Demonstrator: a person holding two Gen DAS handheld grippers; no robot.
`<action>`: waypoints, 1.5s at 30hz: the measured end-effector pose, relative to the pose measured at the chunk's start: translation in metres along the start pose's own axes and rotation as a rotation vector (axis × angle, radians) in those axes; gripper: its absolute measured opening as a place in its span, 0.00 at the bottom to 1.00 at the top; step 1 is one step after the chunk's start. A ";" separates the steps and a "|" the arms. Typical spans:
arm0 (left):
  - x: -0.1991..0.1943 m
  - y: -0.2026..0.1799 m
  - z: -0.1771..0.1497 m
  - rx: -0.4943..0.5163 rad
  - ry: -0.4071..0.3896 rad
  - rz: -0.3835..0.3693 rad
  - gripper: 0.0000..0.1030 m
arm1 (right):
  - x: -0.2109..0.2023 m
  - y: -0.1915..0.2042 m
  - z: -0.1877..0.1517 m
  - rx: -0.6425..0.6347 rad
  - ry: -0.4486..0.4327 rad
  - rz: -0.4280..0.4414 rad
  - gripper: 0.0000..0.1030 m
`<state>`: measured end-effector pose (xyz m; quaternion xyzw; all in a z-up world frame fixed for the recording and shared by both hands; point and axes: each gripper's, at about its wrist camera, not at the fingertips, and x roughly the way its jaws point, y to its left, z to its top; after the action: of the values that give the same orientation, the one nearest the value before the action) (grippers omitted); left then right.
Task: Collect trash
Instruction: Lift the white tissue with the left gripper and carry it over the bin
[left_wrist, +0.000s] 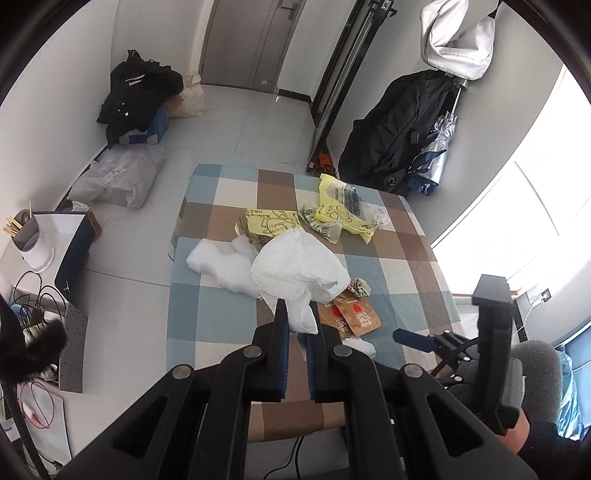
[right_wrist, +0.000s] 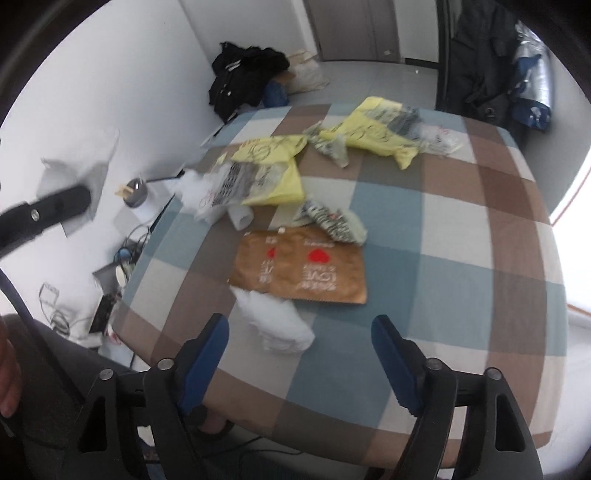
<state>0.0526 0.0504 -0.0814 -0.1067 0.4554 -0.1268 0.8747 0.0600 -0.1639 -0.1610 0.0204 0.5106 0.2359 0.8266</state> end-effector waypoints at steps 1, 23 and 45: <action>-0.002 0.002 -0.001 -0.003 -0.002 -0.003 0.04 | 0.002 0.002 0.000 -0.002 0.004 0.002 0.73; -0.007 0.010 -0.006 -0.050 -0.004 -0.003 0.04 | 0.000 0.028 -0.012 -0.091 0.038 0.056 0.18; -0.020 -0.100 0.005 0.117 -0.066 -0.048 0.04 | -0.220 -0.043 -0.032 0.038 -0.366 0.083 0.18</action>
<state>0.0338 -0.0376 -0.0331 -0.0703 0.4155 -0.1706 0.8907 -0.0325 -0.2988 -0.0050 0.0997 0.3546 0.2527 0.8947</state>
